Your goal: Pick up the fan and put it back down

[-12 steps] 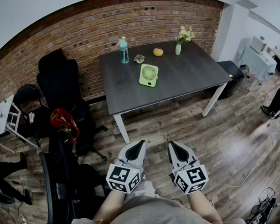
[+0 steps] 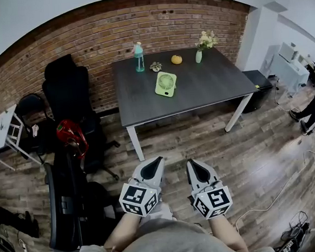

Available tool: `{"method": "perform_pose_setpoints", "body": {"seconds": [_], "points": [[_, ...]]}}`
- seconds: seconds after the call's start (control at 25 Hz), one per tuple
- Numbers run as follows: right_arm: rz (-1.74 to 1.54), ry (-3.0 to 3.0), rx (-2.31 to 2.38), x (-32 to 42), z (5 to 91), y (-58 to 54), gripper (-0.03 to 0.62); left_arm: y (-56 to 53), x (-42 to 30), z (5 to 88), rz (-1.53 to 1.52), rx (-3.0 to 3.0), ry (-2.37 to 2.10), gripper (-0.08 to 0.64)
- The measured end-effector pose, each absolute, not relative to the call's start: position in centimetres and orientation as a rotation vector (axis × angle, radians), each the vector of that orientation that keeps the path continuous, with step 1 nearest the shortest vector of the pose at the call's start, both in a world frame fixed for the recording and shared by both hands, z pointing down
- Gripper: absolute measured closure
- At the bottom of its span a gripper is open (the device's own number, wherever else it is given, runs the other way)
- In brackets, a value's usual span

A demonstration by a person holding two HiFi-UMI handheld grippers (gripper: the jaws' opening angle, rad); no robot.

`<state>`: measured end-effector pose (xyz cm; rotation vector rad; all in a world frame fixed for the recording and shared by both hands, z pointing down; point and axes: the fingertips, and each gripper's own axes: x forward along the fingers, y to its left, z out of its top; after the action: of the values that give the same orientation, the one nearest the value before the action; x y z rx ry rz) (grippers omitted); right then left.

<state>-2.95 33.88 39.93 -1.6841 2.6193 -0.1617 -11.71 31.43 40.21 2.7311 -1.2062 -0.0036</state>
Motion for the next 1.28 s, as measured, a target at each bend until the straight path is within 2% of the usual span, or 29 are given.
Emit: {"method": "perform_pose_setpoints", "body": {"seconds": [0.36, 0.76, 0.96, 1.28], "points": [[-0.108, 2.661, -1.608, -3.7, 39.3, 33.8, 0.591, 31.3, -11.4, 40.0, -0.03, 2.712, -1.226, 0.538], [-0.206, 2.669, -1.624, -3.3, 40.5, 32.9, 0.583, 31.2, -11.7, 40.1, -0.008, 2.696, -1.249, 0.537], [-0.264, 2.656, -1.627, -2.9, 41.5, 31.7, 0.521, 30.2, -11.9, 40.6, -0.008, 2.681, -1.239, 0.531], [-0.297, 2.625, -1.643, -1.3, 42.0, 27.0, 0.415, 25.7, -11.7, 41.3, 0.005, 2.674, -1.238, 0.455]]}}
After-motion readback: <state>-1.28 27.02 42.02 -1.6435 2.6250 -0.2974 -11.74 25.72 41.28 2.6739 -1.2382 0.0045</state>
